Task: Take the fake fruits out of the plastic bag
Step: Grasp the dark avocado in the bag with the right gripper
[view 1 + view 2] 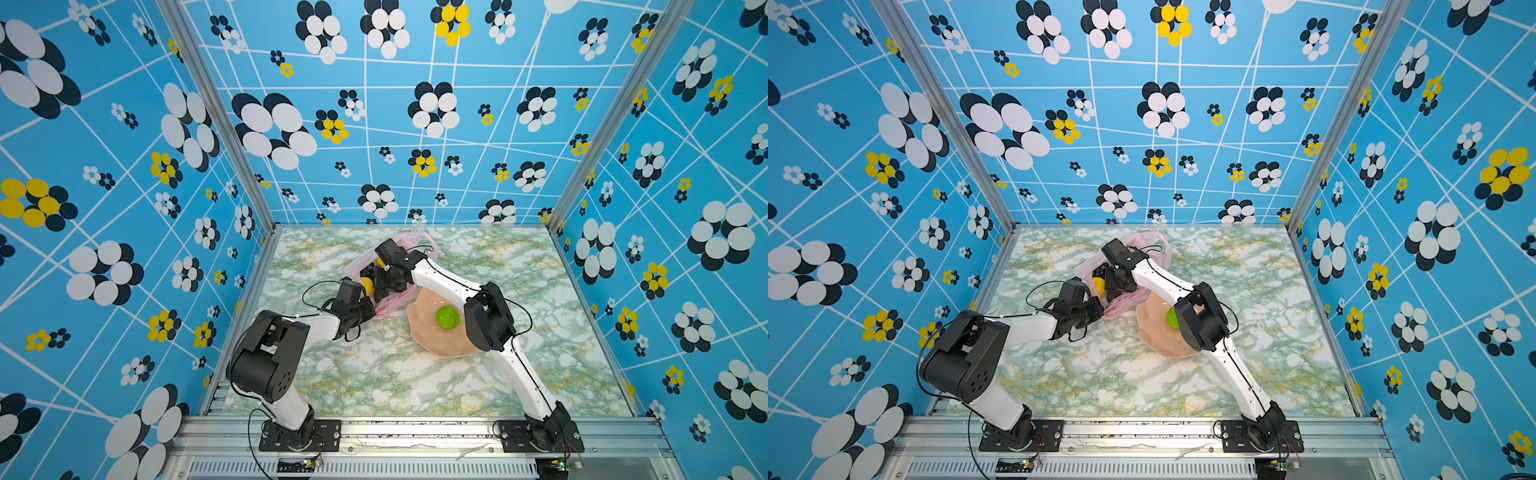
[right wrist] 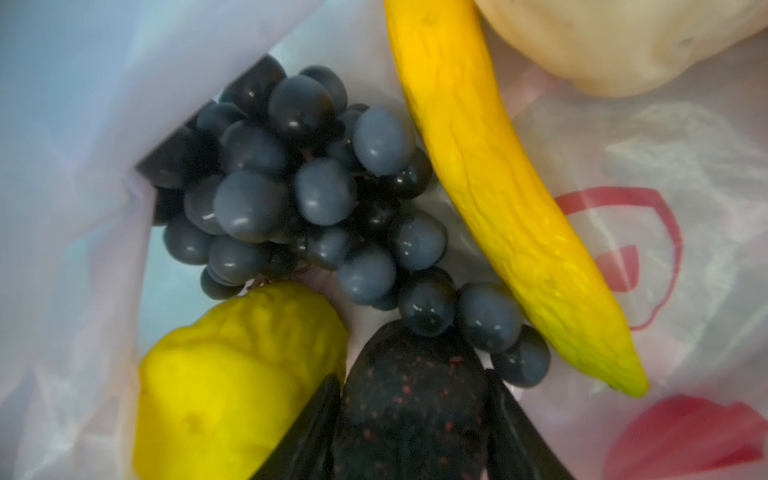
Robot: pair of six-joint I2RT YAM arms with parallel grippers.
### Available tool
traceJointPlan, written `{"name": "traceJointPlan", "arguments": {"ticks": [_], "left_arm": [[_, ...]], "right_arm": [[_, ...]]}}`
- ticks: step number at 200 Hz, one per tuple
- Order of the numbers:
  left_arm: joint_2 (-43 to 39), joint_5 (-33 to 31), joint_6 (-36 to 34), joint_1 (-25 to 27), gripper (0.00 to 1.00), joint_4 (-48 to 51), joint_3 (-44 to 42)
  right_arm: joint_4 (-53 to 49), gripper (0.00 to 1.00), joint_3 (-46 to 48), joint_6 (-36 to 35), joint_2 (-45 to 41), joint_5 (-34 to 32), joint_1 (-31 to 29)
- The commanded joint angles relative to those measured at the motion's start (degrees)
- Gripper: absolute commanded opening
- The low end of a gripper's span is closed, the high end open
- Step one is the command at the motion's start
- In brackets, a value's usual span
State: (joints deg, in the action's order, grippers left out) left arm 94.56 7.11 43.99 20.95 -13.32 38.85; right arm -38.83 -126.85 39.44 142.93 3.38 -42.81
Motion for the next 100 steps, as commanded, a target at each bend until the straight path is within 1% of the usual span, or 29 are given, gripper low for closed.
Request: {"name": "traceJointPlan", "arguments": {"ticks": [1, 60, 100], "left_arm": [[0.6, 0.4, 0.4, -0.6, 0.08, 1.0, 0.1], [0.8, 0.6, 0.4, -0.6, 0.08, 1.0, 0.2], [0.9, 0.7, 0.4, -0.7, 0.08, 1.0, 0.3]], "right_arm": [[-1.7, 0.42, -1.1, -0.6, -1.0, -0.8, -0.7], [-0.3, 0.4, 0.7, -2.1, -8.0, 0.2, -0.7], [-1.2, 0.39, 2.3, -4.0, -12.0, -1.7, -0.7]]}}
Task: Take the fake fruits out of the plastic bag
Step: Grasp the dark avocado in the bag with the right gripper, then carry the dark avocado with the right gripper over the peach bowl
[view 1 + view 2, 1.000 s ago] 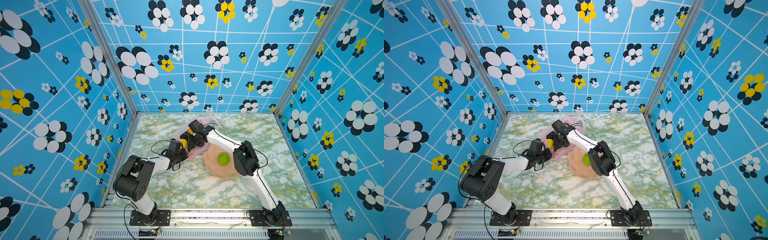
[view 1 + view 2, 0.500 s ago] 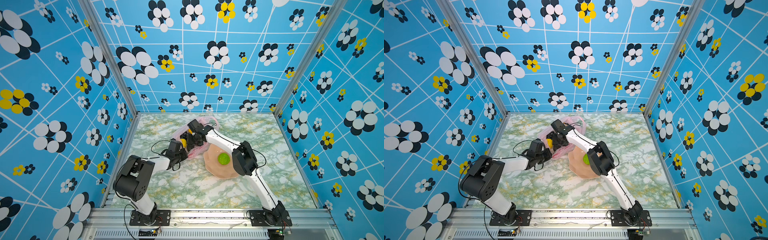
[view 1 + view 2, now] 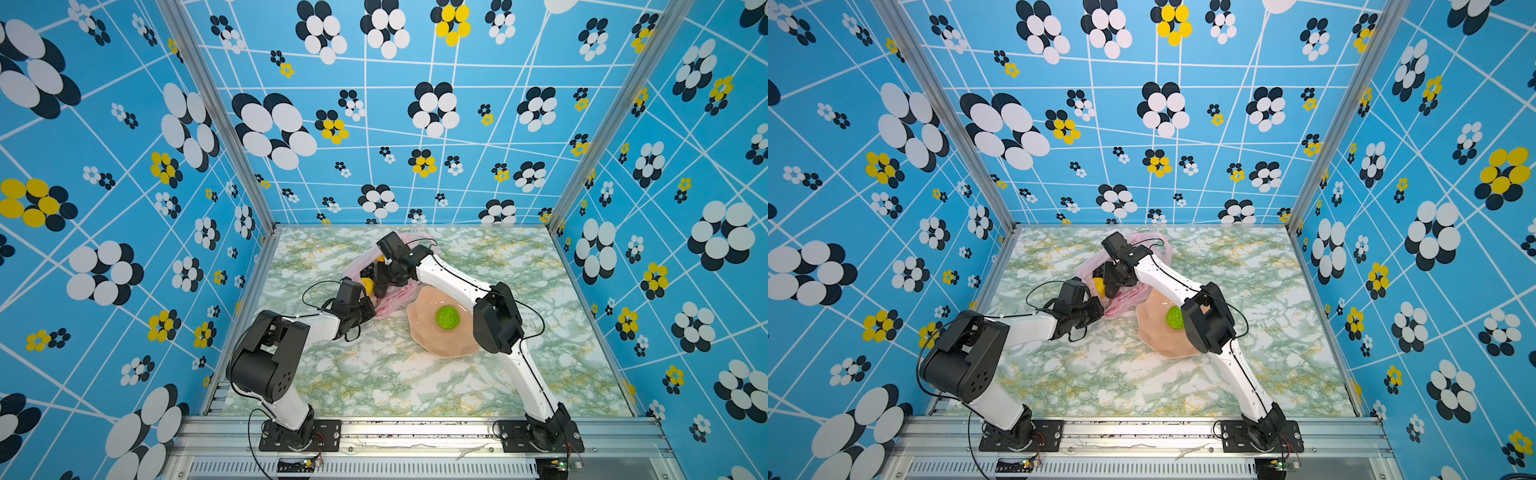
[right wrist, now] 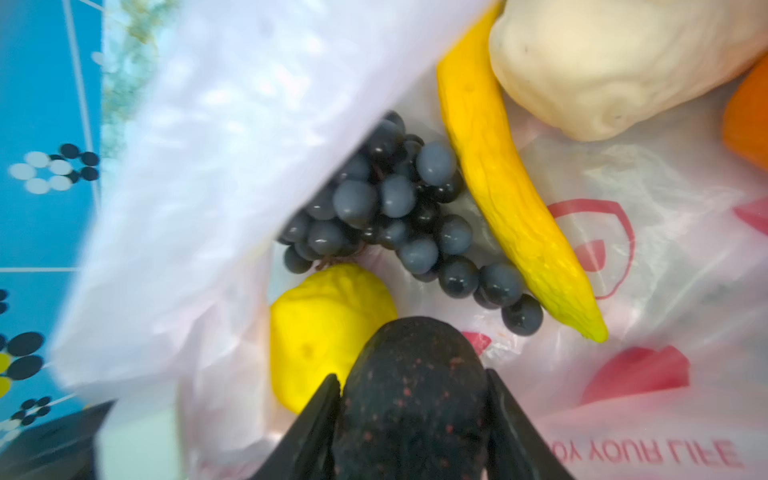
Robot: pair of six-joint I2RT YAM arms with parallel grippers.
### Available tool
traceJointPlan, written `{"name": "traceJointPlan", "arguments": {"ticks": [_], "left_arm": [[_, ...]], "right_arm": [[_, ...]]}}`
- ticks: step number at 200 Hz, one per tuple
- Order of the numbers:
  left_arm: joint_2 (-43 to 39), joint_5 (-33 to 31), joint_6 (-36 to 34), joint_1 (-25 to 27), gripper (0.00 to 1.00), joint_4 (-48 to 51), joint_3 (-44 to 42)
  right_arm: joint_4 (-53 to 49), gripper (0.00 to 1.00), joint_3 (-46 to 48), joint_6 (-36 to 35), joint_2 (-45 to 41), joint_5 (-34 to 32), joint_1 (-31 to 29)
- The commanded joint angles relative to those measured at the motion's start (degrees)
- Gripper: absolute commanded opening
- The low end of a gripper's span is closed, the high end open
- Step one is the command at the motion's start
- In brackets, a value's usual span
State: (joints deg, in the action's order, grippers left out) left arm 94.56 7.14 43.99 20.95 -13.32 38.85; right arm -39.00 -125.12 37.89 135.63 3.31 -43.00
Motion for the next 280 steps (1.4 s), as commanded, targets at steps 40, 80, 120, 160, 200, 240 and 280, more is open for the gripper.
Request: {"name": "traceJointPlan", "arguments": {"ticks": [40, 80, 120, 160, 200, 240, 280], "left_arm": [[0.8, 0.5, 0.3, -0.8, 0.08, 1.1, 0.2], [0.7, 0.6, 0.2, -0.8, 0.08, 1.1, 0.2], [0.8, 0.9, 0.4, -0.8, 0.08, 0.9, 0.2], [0.8, 1.2, 0.5, -0.8, 0.08, 0.8, 0.2], [0.9, 1.7, 0.6, -0.8, 0.08, 0.6, 0.1], [1.1, 1.9, 0.8, -0.8, 0.08, 0.5, 0.2], [1.5, 1.9, 0.9, -0.7, 0.08, 0.2, 0.1]], "right_arm": [[-1.4, 0.39, 5.3, -4.9, -10.5, -3.7, -0.5], [-2.2, 0.39, 12.7, -7.6, -19.8, -6.3, -0.2], [-2.2, 0.39, 22.0, -8.8, -28.0, -8.3, 0.2], [-3.5, 0.39, 32.9, -9.3, -35.7, -9.0, 1.4], [-6.4, 0.39, 45.1, -9.1, -43.7, -11.2, 2.7], [-6.3, 0.39, 57.4, -6.0, -52.1, -11.2, 5.5], [-6.8, 0.39, 63.0, -5.5, -55.0, -12.1, 7.4]]}}
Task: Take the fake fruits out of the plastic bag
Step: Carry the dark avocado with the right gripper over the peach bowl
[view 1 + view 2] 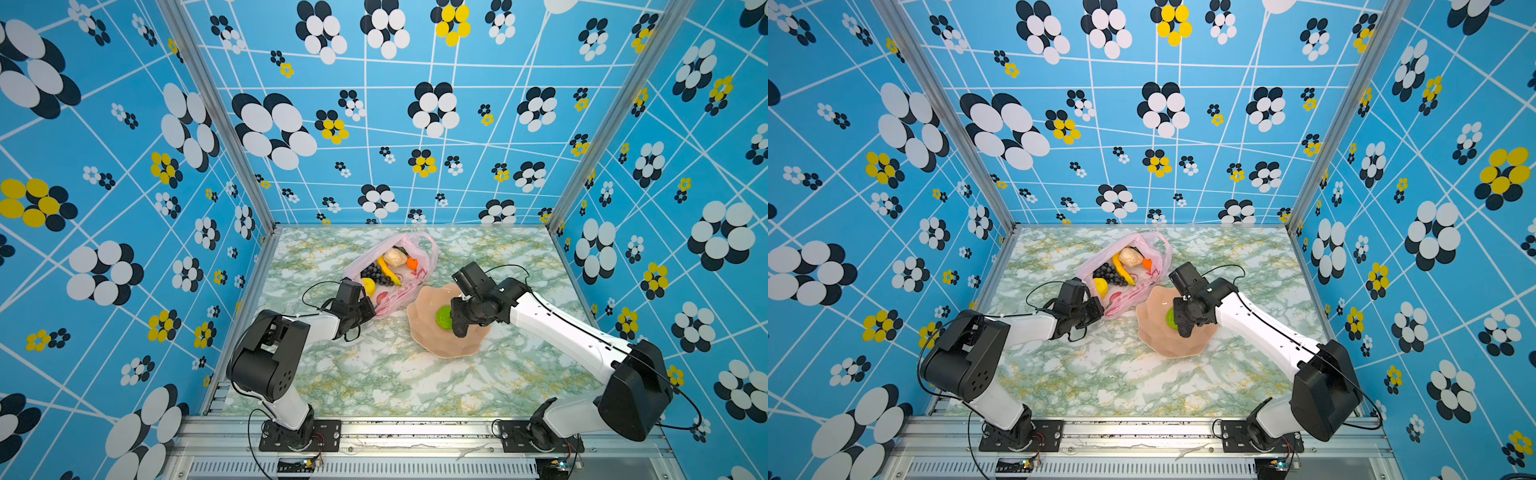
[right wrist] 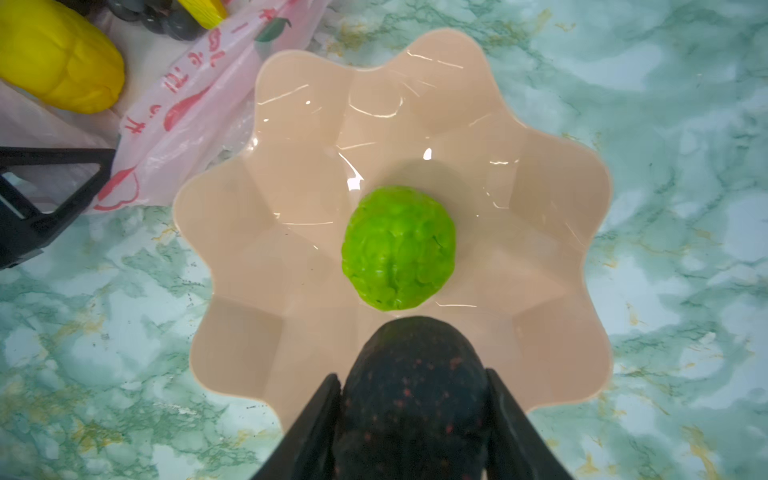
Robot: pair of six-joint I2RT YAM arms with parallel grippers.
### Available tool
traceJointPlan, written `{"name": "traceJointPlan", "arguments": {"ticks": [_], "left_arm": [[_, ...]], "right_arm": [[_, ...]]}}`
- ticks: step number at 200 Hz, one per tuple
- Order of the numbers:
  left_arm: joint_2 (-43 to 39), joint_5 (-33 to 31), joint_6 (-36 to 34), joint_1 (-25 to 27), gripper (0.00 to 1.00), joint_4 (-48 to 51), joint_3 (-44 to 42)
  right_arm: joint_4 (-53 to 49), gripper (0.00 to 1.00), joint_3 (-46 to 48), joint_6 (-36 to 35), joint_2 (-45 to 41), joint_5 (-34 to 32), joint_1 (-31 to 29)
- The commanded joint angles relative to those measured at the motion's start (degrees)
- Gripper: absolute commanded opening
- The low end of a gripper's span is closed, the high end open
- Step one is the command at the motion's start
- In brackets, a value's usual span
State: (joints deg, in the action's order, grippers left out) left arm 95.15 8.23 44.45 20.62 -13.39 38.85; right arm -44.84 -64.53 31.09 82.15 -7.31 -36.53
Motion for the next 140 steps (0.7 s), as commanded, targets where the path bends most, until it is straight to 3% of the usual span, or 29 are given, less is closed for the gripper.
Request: {"name": "traceJointPlan", "arguments": {"ticks": [1, 140], "left_arm": [[0.9, 0.7, 0.5, -0.5, 0.08, 0.3, 0.1], [0.7, 0.7, 0.4, -0.5, 0.08, 0.4, 0.1]], "right_arm": [[-1.0, 0.39, 2.5, 1.3, -1.5, -1.6, 1.0], [6.8, 0.39, 4.9, 1.8, 7.7, -1.7, 5.2]]}}
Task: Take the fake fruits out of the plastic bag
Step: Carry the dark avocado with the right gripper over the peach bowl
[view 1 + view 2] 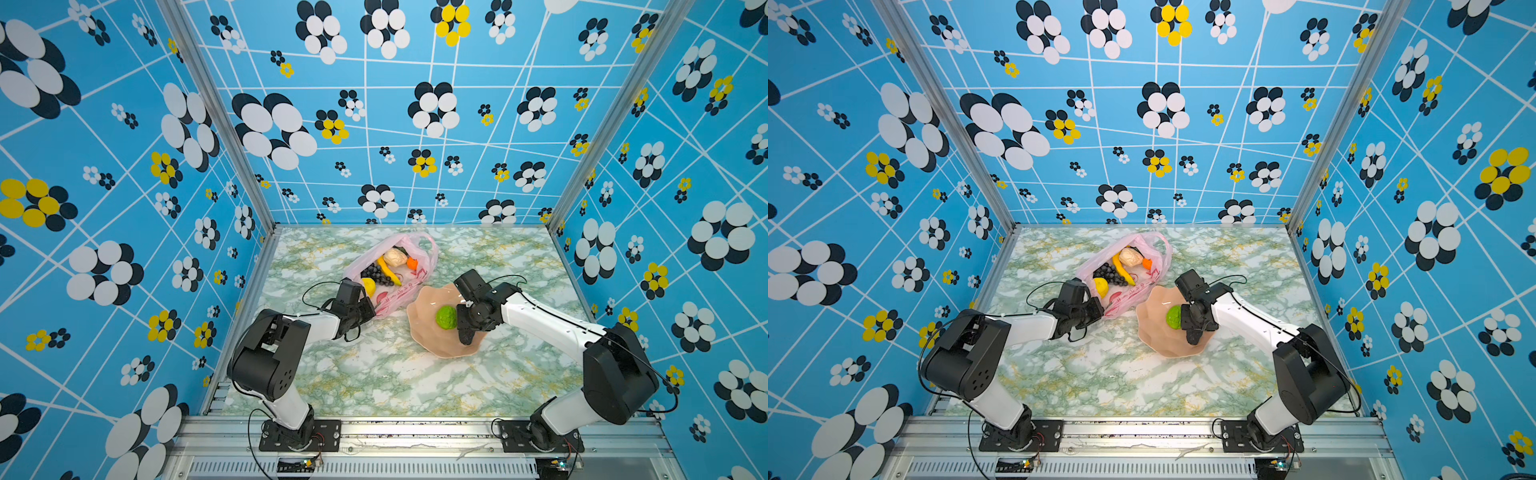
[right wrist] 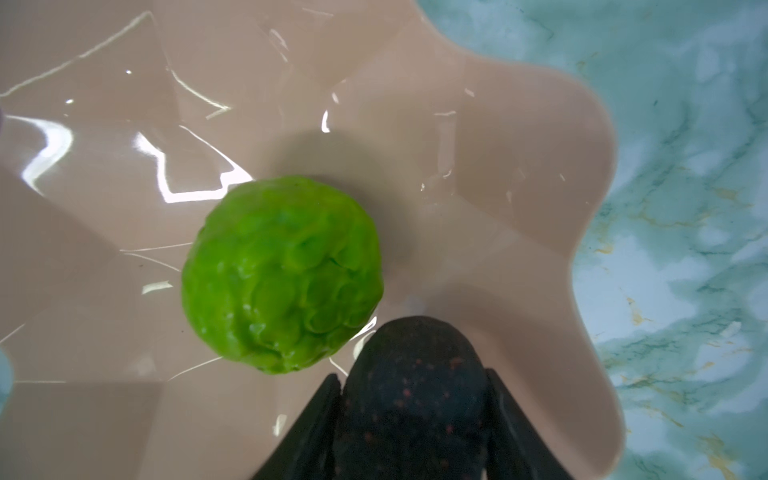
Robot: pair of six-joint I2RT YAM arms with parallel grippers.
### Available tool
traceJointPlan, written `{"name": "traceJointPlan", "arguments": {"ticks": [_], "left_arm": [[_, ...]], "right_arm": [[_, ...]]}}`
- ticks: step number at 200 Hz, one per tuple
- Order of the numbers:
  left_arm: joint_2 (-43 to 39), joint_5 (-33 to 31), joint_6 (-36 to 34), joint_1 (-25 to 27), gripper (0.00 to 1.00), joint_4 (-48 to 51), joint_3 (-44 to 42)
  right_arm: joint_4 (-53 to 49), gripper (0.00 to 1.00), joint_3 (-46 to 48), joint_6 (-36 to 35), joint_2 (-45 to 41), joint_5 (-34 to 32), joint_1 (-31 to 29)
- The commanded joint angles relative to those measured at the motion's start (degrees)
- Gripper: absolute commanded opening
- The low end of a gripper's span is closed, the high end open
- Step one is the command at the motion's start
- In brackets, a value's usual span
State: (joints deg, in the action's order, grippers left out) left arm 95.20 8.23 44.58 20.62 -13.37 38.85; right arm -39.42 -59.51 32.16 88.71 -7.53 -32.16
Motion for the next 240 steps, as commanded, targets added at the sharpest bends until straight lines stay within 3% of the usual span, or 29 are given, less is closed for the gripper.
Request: {"name": "traceJointPlan", "arguments": {"ticks": [1, 126, 240], "left_arm": [[0.7, 0.7, 0.3, -0.5, 0.08, 0.4, 0.1], [0.6, 0.5, 0.0, -0.6, 0.08, 0.5, 0.1], [1.0, 0.5, 0.0, -0.6, 0.08, 0.3, 0.1]], "right_arm": [[1.4, 0.39, -0.1, 0.7, 1.1, -1.6, 0.9], [6.1, 0.39, -2.6, 0.8, 7.7, 0.2, 2.1], [4.2, 0.58, -3.1, 0.8, 4.8, -0.2, 2.1]]}}
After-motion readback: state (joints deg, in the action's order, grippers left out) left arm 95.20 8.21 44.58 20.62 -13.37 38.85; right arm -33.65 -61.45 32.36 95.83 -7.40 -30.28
